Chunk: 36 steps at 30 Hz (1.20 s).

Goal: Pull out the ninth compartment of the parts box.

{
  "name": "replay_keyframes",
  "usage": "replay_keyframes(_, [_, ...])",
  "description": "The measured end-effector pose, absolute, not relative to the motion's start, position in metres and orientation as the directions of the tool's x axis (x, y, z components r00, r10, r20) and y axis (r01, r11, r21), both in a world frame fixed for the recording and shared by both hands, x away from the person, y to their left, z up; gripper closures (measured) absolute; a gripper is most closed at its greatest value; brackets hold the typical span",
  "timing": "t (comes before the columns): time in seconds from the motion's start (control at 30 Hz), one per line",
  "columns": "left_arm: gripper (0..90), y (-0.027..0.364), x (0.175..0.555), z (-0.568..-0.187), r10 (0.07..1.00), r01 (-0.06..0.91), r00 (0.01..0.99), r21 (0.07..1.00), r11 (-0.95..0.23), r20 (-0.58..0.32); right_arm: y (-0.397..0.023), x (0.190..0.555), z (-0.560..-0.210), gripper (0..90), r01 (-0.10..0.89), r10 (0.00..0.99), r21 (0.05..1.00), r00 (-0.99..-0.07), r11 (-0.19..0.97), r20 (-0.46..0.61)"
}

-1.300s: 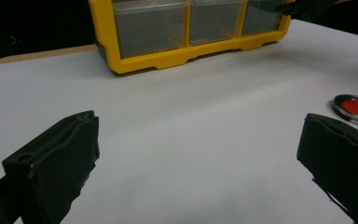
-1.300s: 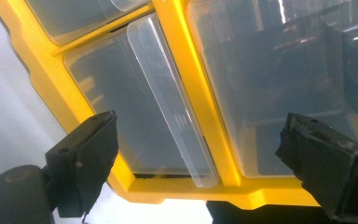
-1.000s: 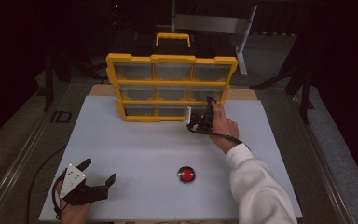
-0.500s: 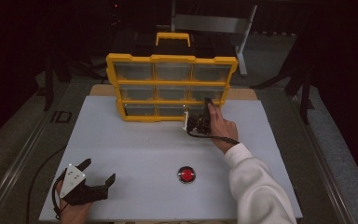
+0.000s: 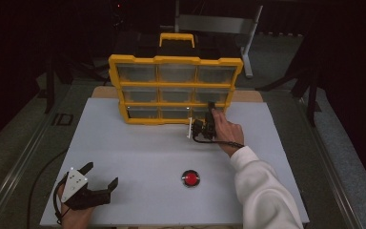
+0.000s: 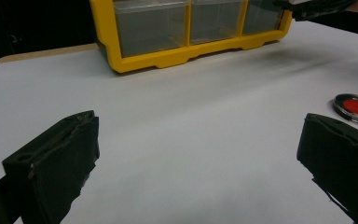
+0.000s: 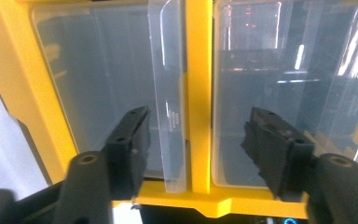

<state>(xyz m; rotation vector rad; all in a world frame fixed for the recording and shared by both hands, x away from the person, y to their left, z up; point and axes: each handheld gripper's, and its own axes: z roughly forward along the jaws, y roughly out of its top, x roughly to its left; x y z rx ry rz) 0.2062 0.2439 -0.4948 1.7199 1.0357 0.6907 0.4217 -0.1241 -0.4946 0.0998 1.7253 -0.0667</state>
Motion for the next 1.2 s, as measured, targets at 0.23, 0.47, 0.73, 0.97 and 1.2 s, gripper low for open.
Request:
replay_keyframes(0.23, [0.0,0.244,0.206,-0.495,0.879,0.326,0.476,0.931,-0.163,-0.013,-0.126,0.423,-0.498,49.3,0.101,-0.004,-0.018,-0.136,0.995,-0.991])
replay_keyframes(0.47, [0.0,0.244,0.206,-0.495,0.88,0.327,0.475,0.931,-0.162,-0.013,-0.126,0.424,-0.501,50.2,0.1,-0.026,-0.039,-0.125,0.994,-0.992])
replay_keyframes(0.73, [0.0,0.244,0.206,-0.495,0.88,0.327,0.475,0.931,-0.162,-0.014,-0.126,0.425,-0.504,51.0,0.102,-0.044,-0.054,-0.099,0.993,-0.994])
replay_keyframes(0.97, [0.0,0.245,0.206,-0.495,0.88,0.329,0.475,0.931,-0.162,-0.015,-0.127,0.422,-0.505,56.0,0.091,-0.041,-0.049,-0.088,0.995,-0.995])
replay_keyframes(1.2, [0.0,0.243,0.207,-0.495,0.88,0.329,0.475,0.93,-0.161,-0.016,-0.128,0.418,-0.506,62.6,0.075,-0.042,-0.049,-0.098,0.996,-0.994])
